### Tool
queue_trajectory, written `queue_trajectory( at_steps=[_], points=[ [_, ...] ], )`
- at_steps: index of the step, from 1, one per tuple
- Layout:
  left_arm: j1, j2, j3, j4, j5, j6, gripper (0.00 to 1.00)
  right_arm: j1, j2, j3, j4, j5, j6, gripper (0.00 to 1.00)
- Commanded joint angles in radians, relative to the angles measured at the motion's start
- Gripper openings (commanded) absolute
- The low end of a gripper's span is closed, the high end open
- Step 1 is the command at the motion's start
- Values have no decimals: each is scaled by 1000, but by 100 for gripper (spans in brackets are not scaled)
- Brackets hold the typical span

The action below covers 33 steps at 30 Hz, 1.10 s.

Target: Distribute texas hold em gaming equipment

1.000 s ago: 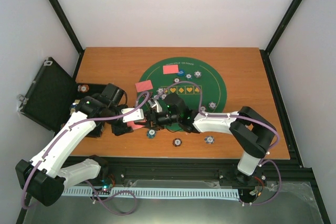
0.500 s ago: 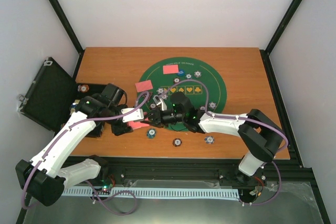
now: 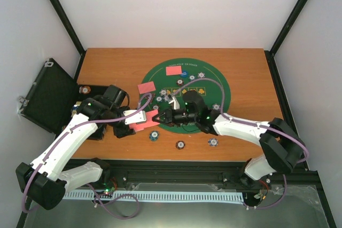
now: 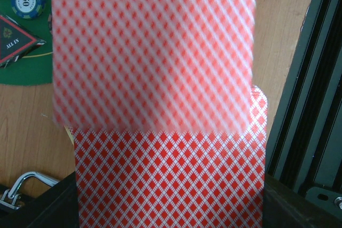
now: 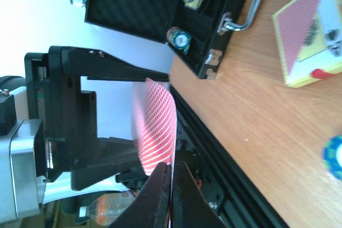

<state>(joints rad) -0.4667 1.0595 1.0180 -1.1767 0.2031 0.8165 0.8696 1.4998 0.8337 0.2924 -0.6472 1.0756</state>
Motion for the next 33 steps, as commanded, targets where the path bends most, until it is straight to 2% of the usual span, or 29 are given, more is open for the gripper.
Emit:
queue_trajectory(
  at_steps=[1, 8, 14, 21, 33],
  points=[
    [2, -7, 18, 4, 3, 23, 11, -71, -81, -56, -112, -1, -66, 3],
    [2, -4, 22, 3, 5, 24, 11, -344, -183, -135, -341, -83, -231, 3],
    [2, 3, 30, 3, 11, 23, 11, -534, -118, -87, -567, -73, -449, 3],
    [2, 1, 33, -4, 4, 28, 11, -599, 14, 14, -657, -38, -565, 3],
    [2, -4, 35, -9, 0, 32, 11, -601, 230, 192, -734, 26, -650, 3]
  ],
)
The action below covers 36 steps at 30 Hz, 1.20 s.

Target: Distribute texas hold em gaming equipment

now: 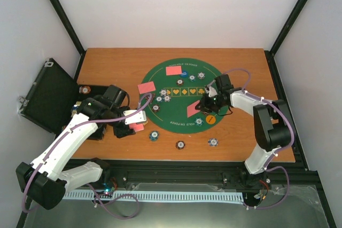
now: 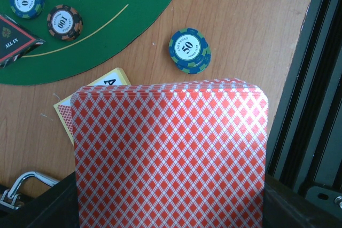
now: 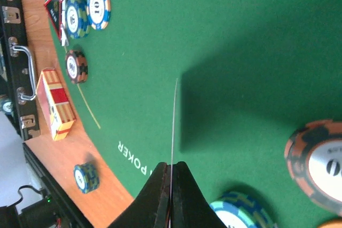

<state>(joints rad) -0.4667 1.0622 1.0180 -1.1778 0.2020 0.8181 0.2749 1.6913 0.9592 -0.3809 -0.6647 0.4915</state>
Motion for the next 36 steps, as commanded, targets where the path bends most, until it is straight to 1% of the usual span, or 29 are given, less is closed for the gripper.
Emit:
queue_trajectory(
  at_steps=[1, 3, 5, 9, 11, 12, 14, 16, 18, 20, 23, 26, 28, 31, 33, 36],
  points=[
    [2, -6, 34, -7, 1, 31, 11, -7, 47, 84, -73, 59, -76, 3],
    [2, -5, 36, -6, 2, 30, 11, -8, 69, 115, -98, 86, -92, 3],
    [2, -5, 36, -7, 2, 30, 11, -7, 90, 140, -127, 118, -109, 5],
    [2, -5, 34, -11, 3, 30, 11, -7, 111, 171, -174, 193, -143, 18],
    [2, -5, 36, -14, 4, 30, 11, -8, 112, 191, -198, 226, -153, 29],
    [2, -5, 37, -15, 4, 31, 11, -8, 110, 203, -212, 252, -155, 31],
    [2, -5, 36, -17, 4, 30, 11, -8, 94, 226, -234, 294, -151, 33],
    [2, -5, 37, -17, 2, 31, 11, -7, 70, 249, -252, 334, -148, 38],
    [2, -6, 38, -19, 2, 30, 11, -7, 46, 278, -271, 369, -145, 39],
    [2, -7, 36, -18, 3, 30, 11, -8, 25, 303, -287, 402, -136, 43],
    [2, -4, 38, -17, 6, 28, 11, -5, -5, 323, -297, 408, -124, 44],
    [2, -5, 39, -16, 7, 27, 11, 4, -48, 300, -278, 360, -104, 44],
    [2, -5, 38, -13, 7, 27, 11, 24, -92, 256, -231, 280, -81, 45],
    [2, -8, 37, -8, 11, 27, 11, 69, -184, 132, -91, 126, 29, 54],
    [2, -8, 32, -5, 13, 26, 11, 120, -248, 35, 62, 39, 124, 61],
    [2, -6, 31, -3, 17, 25, 11, 216, -317, -66, 225, -9, 252, 68]
  ],
)
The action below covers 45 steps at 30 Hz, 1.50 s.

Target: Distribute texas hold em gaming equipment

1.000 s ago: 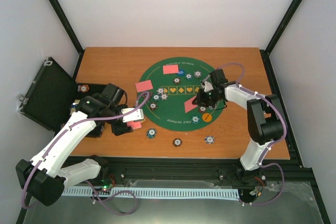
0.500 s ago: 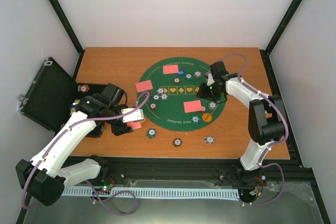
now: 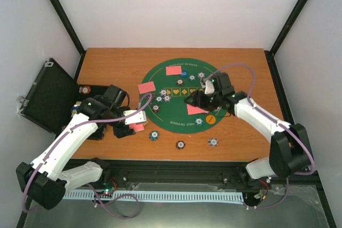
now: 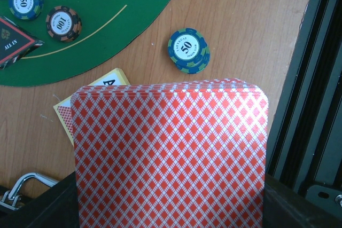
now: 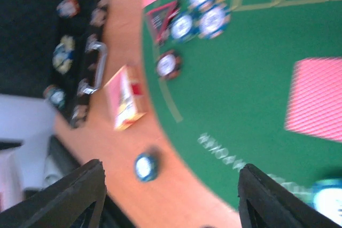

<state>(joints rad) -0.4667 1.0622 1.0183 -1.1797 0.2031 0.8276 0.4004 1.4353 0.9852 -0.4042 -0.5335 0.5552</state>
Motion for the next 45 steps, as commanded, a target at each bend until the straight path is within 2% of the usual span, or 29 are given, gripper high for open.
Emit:
queue_trajectory(
  at_steps=[1, 6, 17, 45],
  points=[
    [2, -6, 31, -1, 17, 15, 11, 128, -70, -113, 293, -140, 230, 69],
    [2, -2, 25, 4, 22, 8, 12, 288, -77, -188, 535, -127, 412, 71],
    [2, 6, 28, 12, 29, -4, 11, 484, 91, -129, 728, -91, 521, 70],
    [2, -9, 31, -1, 25, 7, 11, 627, 346, 35, 923, -138, 619, 67]
  ],
)
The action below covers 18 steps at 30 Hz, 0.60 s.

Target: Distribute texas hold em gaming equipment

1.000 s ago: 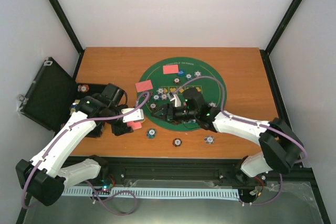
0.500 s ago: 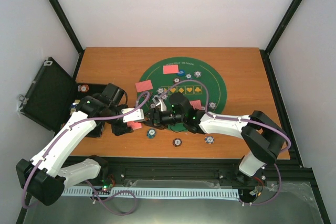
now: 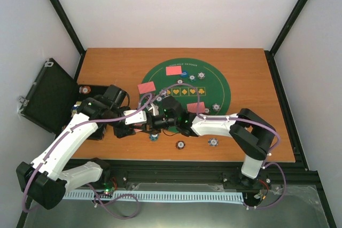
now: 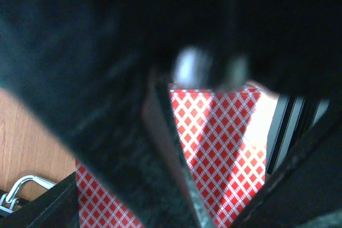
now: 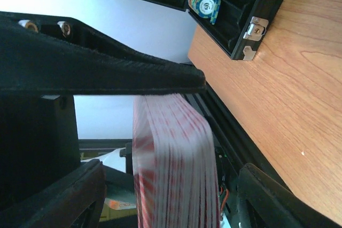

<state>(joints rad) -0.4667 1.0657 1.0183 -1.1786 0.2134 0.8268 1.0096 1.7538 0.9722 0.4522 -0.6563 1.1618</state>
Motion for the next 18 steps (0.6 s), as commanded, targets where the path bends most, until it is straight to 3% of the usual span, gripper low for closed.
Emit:
queue_trajectory(
  at_steps=[1, 11, 18],
  points=[
    [2, -15, 31, -5, 17, 7, 11, 18, 36, 52, 72, -16, 17, 66],
    [2, -25, 44, -14, 17, 10, 12, 7, 116, 29, 89, -37, 27, 60],
    [2, -25, 55, -18, 23, 8, 11, -42, 97, -57, 114, -36, 35, 48]
  ],
)
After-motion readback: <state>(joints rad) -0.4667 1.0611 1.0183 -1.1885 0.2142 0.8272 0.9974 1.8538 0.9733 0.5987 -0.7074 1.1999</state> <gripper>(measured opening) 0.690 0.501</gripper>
